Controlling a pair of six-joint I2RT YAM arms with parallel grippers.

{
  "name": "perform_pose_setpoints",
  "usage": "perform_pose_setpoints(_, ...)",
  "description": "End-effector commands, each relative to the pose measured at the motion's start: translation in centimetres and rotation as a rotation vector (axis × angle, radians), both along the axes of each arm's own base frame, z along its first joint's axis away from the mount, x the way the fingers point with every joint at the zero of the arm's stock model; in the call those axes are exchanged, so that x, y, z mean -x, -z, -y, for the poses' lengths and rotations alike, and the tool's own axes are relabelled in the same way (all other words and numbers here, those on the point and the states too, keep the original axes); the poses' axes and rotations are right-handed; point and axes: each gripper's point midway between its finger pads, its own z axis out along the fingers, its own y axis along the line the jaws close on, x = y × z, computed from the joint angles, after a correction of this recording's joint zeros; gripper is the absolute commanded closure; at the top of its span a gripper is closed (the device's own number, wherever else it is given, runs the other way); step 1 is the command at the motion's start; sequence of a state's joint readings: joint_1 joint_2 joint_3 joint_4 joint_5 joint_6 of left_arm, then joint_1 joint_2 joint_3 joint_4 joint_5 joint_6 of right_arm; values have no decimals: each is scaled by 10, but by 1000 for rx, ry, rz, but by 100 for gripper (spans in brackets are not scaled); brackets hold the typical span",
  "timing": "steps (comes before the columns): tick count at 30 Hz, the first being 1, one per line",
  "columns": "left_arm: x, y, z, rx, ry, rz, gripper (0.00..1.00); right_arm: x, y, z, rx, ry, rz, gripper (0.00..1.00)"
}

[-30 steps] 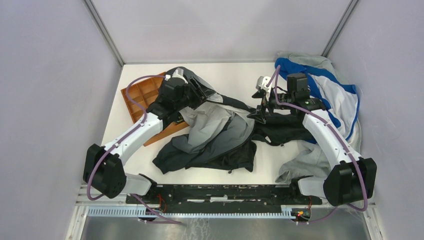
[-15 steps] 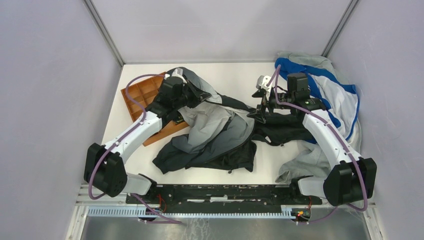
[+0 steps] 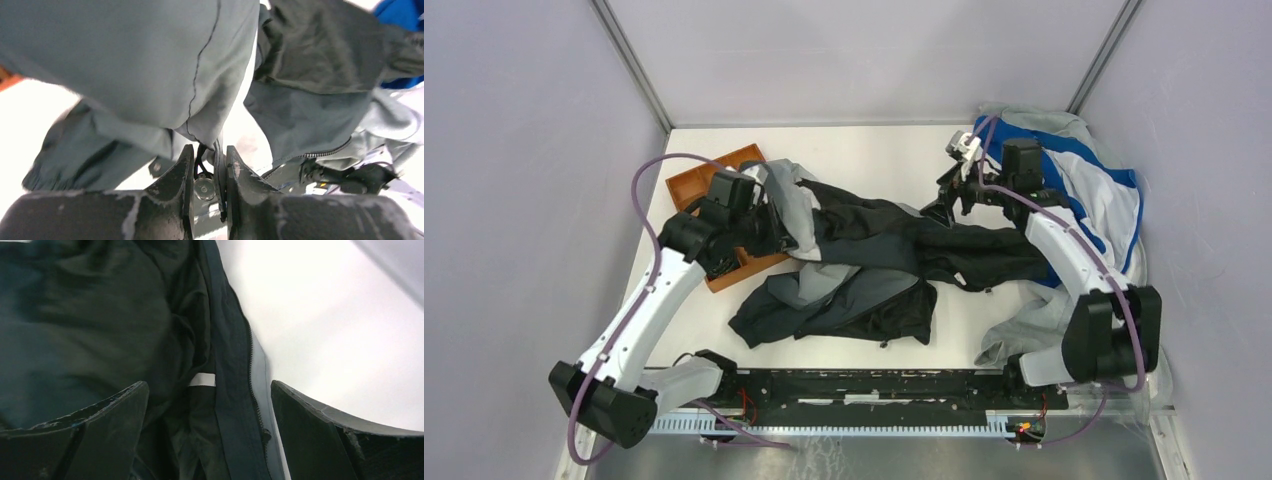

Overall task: Zip up the jacket
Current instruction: Flatten out the jacket at the center of the board.

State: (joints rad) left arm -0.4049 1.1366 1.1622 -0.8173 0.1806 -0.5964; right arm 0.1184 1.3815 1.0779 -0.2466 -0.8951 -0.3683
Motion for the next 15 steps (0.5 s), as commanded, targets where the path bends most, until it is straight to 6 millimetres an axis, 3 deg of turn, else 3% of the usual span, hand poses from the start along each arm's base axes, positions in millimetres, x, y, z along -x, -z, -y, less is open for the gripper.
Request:
perform_pose_setpoints(1, 63, 20, -58, -243, -65, -212, 98, -32, 31, -12, 64, 79, -72, 2)
perform_pose_setpoints(7, 89, 11, -111, -463, -230, -292, 98, -60, 62, -48, 157, 61, -102, 2)
perform_pose_setpoints(15, 83, -2, -133, -487, -377, -210, 98, -104, 78, -77, 153, 111, -94, 2)
